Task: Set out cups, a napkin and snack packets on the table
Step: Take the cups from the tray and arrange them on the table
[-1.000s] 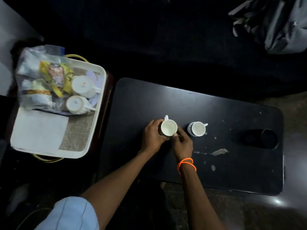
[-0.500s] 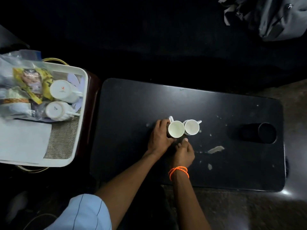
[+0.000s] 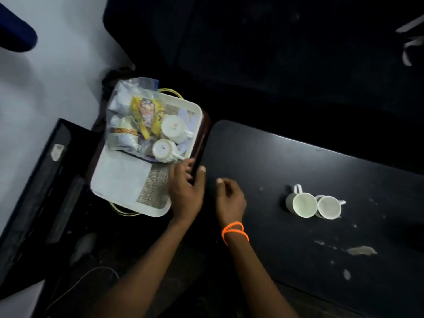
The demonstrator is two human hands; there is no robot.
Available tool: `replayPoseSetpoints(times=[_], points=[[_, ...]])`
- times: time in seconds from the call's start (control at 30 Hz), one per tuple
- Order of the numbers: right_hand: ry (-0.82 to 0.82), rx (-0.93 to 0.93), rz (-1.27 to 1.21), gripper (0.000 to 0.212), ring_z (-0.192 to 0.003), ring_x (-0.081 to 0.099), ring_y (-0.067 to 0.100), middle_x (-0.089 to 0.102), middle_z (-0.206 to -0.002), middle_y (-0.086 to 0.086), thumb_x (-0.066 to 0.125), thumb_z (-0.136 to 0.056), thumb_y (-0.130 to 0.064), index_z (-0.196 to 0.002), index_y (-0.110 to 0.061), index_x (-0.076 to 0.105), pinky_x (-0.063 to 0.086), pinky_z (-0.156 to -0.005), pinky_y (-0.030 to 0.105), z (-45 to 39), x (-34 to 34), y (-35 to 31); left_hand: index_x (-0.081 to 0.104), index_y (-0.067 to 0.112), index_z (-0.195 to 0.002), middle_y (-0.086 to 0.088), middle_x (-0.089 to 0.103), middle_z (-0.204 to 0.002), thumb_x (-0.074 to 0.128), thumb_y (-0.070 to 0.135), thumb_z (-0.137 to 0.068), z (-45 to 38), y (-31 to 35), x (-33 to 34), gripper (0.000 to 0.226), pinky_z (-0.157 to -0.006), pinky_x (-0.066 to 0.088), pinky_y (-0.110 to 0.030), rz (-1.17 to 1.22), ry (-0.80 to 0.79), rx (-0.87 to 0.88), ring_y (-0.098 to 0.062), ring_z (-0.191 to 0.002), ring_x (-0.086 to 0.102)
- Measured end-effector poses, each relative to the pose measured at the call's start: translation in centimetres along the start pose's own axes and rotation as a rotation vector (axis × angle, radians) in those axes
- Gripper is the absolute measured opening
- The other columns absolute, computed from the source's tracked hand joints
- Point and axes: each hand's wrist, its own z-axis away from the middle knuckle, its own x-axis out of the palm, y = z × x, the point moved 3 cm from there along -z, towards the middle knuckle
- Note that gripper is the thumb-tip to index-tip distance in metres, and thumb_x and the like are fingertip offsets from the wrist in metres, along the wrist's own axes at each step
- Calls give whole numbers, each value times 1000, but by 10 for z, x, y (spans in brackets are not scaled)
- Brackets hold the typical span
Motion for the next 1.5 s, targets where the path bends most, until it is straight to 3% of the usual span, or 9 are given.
replayPoseSetpoints(times=[0.1,0.2,0.37,0.47,0.8,1.0,1.17,1.37,1.5], points=[[-180,-259,78,28,-108,67,21,74,-114,7,66,-95,-27,-115,-9,73,52,-98,36,-6,45,-51,63,10,-122,-12,58,-115,66,38,-96,-44,-25,-32,39,-81,47,-20,45,149,-248,-12,-91,55],[-328,-375,255,45,-128,51,28,66,-135,8,61,-96,-34,-137,-13,62,44,-107,41,-10,83,-79,64,14,-131,-21,65,-127,46,52,-104,-76,-56,-40,50,-93,49,-31,45,-10,-606,-30,-114,62],[-354,-296,467,51,-136,40,30,66,-132,9,50,-98,-48,-144,-26,53,33,-106,49,-14,107,-76,68,9,-110,-16,76,-92,49,61,-102,-94,-64,-42,56,-50,61,-33,524,-213,-1008,-25,-64,79],[-311,-273,247,41,-131,46,21,69,-122,7,58,-96,-47,-133,-30,64,40,-109,45,-3,93,-71,68,11,-105,-14,74,-96,65,51,-98,-101,-63,-45,41,-50,62,-35,680,-236,-1043,-29,-73,79],[-42,-95,-329,24,-96,71,8,77,-99,-6,75,-87,-44,-100,-24,71,56,-82,22,25,5,-48,75,13,-101,-15,76,-112,73,11,-86,-55,-6,-28,16,-82,64,-32,1041,-606,-767,-21,-102,77],[0,117,-536,69,-107,73,18,78,-111,4,88,-75,-19,-137,-16,57,58,-93,31,32,-86,24,75,9,-116,-13,75,-126,79,-3,-75,18,29,25,43,-95,60,-29,913,-1089,-612,-20,-113,73],[156,204,-573,70,-113,71,26,75,-121,10,86,-71,7,-132,-14,60,57,-95,39,47,-165,98,76,10,-126,0,68,-142,85,-2,-79,92,51,84,49,-114,48,-27,523,-1404,-359,-12,-132,63],[536,258,-493,74,-88,73,3,70,-112,10,78,-69,24,-130,-9,52,58,-75,16,43,-224,146,77,16,-125,-3,65,-145,74,5,-92,182,81,152,35,-109,45,-13,269,-1365,-123,-5,-128,63],[713,244,-464,72,-97,67,15,70,-110,3,77,-70,21,-133,-6,56,57,-77,13,23,-234,152,73,16,-131,-3,67,-143,67,4,-96,210,97,177,37,-118,42,-24,209,-1303,-113,-7,-133,58]])
